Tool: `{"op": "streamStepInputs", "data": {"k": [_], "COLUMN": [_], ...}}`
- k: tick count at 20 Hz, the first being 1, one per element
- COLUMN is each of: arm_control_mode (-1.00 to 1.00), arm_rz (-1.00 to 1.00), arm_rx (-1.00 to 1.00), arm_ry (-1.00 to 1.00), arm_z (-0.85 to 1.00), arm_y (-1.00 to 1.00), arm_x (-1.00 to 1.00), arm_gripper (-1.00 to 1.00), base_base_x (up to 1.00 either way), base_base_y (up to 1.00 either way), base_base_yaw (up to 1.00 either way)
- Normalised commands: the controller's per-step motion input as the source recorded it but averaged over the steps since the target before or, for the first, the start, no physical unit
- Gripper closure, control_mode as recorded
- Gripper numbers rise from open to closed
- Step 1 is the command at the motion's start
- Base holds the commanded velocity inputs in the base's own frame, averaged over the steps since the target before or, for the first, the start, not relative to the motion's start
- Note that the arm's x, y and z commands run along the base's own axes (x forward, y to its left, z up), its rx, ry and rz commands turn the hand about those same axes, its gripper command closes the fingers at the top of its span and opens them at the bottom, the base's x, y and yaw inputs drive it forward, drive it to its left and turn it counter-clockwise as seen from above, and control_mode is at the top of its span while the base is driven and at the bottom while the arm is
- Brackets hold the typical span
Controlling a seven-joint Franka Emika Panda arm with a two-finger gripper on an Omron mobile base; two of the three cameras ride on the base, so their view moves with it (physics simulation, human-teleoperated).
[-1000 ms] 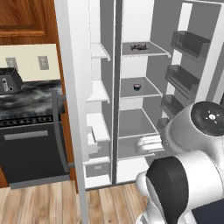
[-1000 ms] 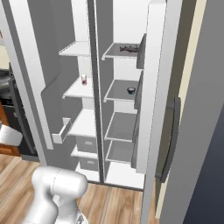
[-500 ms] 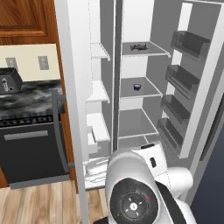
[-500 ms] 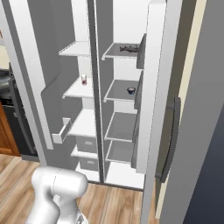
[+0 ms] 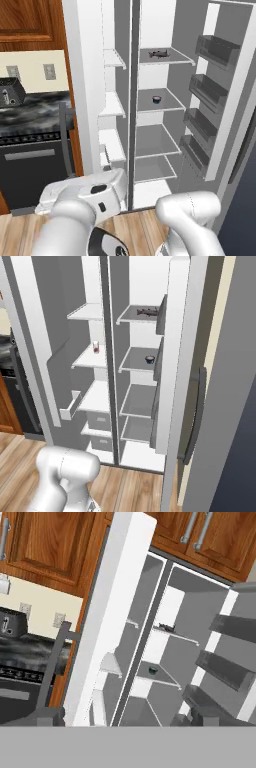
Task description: Pick up the frozen fish from the freezer, place it on any shelf in the fridge, and close the fridge and freezer doors when done.
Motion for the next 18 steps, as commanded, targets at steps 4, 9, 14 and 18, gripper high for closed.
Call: {"op": "streamStepInputs", "data": {"k": [4, 9, 14, 18], "arm_control_mode": [-1.00, -1.00, -1.00, -1.00], "arm_rz": [-0.22, -0.23, -0.16, -0.12], "arm_rx": [0.00, 0.00, 0.01, 0.07], "arm_ry": [-0.19, -0.12, -0.04, -0.05], "arm_z": [-0.05, -0.29, -0.59, -0.38], "arm_y": [0.97, 0.39, 0.00, 0.00], "arm_x": [0.72, 0.84, 0.67, 0.56], "arm_gripper": [-1.00, -1.00, -1.00, -1.00], "base_base_x": [0.00, 0.00, 0.00, 0.00], "base_base_y": [0.00, 0.00, 0.00, 0.00], "base_base_yaw": [0.00, 0.00, 0.00, 0.00]}}
